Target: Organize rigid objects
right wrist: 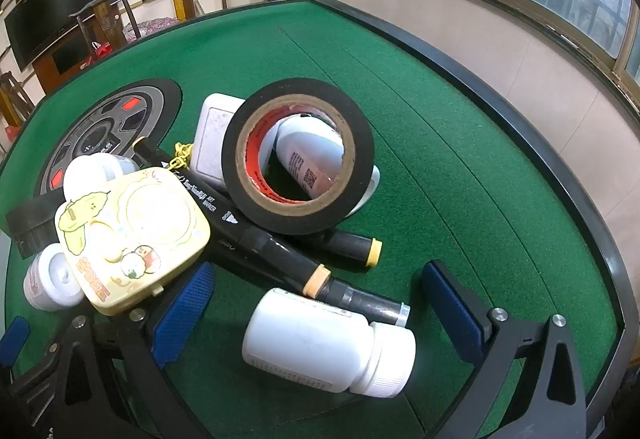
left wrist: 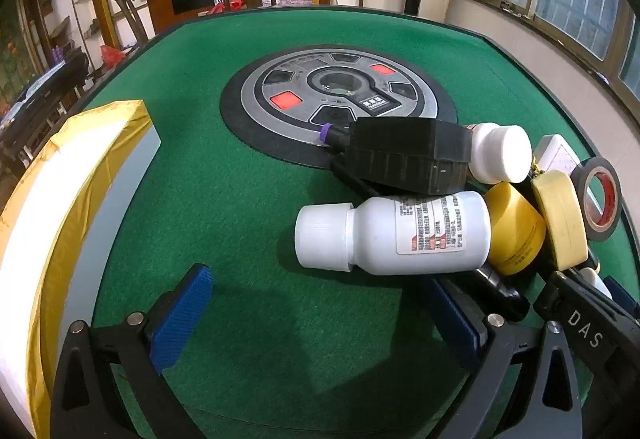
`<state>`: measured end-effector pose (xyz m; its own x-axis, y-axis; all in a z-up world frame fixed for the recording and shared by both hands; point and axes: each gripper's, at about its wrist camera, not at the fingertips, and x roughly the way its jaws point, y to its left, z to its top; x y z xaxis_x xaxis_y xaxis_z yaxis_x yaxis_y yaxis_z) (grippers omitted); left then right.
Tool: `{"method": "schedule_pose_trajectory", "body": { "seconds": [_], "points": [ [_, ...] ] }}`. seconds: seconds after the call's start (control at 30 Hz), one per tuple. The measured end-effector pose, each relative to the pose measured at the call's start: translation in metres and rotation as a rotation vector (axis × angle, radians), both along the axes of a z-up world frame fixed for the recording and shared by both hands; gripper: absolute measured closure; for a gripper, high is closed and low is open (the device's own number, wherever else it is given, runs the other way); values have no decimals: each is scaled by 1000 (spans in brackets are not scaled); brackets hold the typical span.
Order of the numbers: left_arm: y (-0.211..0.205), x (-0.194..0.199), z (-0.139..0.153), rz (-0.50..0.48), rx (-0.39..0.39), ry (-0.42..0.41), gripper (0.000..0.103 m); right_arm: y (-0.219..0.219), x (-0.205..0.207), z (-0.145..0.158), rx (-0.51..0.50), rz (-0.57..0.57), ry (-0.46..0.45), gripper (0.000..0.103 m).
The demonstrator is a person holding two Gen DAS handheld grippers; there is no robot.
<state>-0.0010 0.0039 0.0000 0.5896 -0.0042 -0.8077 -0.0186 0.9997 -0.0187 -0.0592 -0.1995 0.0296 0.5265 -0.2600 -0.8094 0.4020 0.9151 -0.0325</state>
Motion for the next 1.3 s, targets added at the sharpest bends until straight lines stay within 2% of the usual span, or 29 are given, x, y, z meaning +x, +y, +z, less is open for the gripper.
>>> {"method": "schedule_pose_trajectory", "body": {
  "seconds": [1.3],
  "points": [
    [0,5,0,0,0,1,0,0,0,0,-1,-1,1,0]
  ]
}}
